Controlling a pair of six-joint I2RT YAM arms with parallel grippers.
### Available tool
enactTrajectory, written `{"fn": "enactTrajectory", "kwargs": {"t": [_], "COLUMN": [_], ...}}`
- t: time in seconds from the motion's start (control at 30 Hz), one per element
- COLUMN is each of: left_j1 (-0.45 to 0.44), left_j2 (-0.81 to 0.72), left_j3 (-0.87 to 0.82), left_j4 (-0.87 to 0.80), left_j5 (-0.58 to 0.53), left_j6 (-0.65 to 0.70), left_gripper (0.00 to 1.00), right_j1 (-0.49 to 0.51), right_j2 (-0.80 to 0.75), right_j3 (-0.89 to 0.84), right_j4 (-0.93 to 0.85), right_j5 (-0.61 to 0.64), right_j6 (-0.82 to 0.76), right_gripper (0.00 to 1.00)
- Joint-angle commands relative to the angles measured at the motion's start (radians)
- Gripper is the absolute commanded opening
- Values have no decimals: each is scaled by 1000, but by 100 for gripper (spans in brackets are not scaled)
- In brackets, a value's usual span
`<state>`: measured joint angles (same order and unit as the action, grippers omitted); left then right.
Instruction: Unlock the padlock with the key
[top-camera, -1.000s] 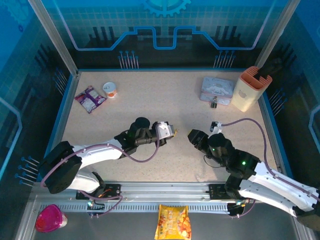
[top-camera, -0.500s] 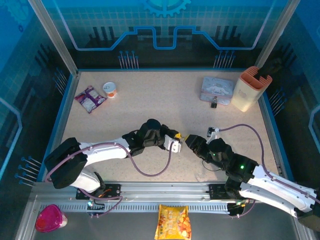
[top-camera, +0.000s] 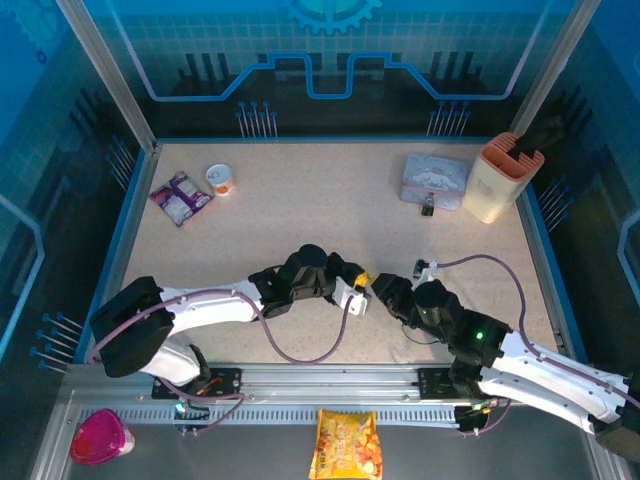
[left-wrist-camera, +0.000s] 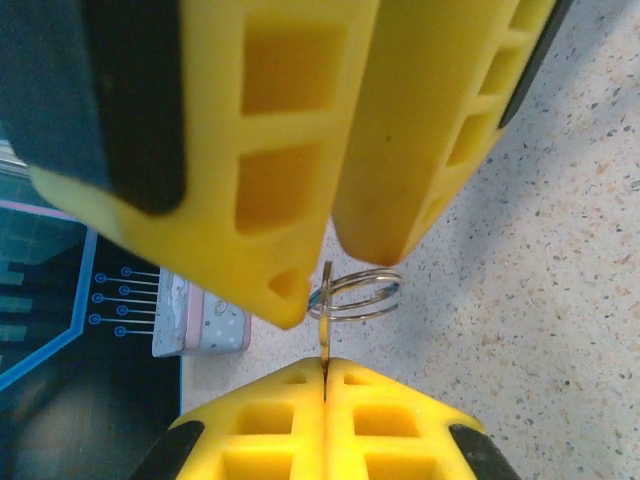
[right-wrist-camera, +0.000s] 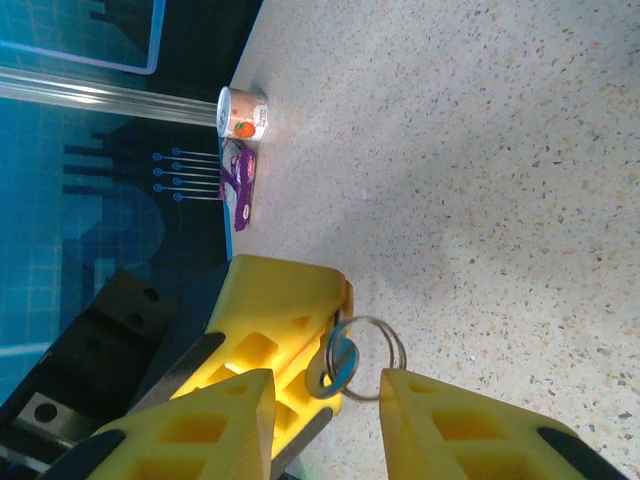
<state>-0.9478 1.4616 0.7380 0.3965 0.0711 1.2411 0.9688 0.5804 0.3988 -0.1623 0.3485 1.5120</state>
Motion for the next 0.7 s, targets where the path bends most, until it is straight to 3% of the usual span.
{"fn": "enactTrajectory", "kwargs": {"t": [0.0, 0.47, 0.67], "left_j1": [-15, -25, -15], "left_j2": [0, -11, -78], "left_j3": [-5, -26, -97], "left_j4": [27, 74, 226], "left_j5": [14, -11, -37], "left_j6": [11, -42, -285], "left_gripper": [0, 0, 31], "right_j1": [10, 10, 6], "right_j2": [2, 20, 3], "right_j3": [-5, 6, 28], "right_j4": [28, 23, -31], "right_j5": [30, 32, 69], "right_j6": [30, 11, -95], "right_gripper": [30, 4, 0]}}
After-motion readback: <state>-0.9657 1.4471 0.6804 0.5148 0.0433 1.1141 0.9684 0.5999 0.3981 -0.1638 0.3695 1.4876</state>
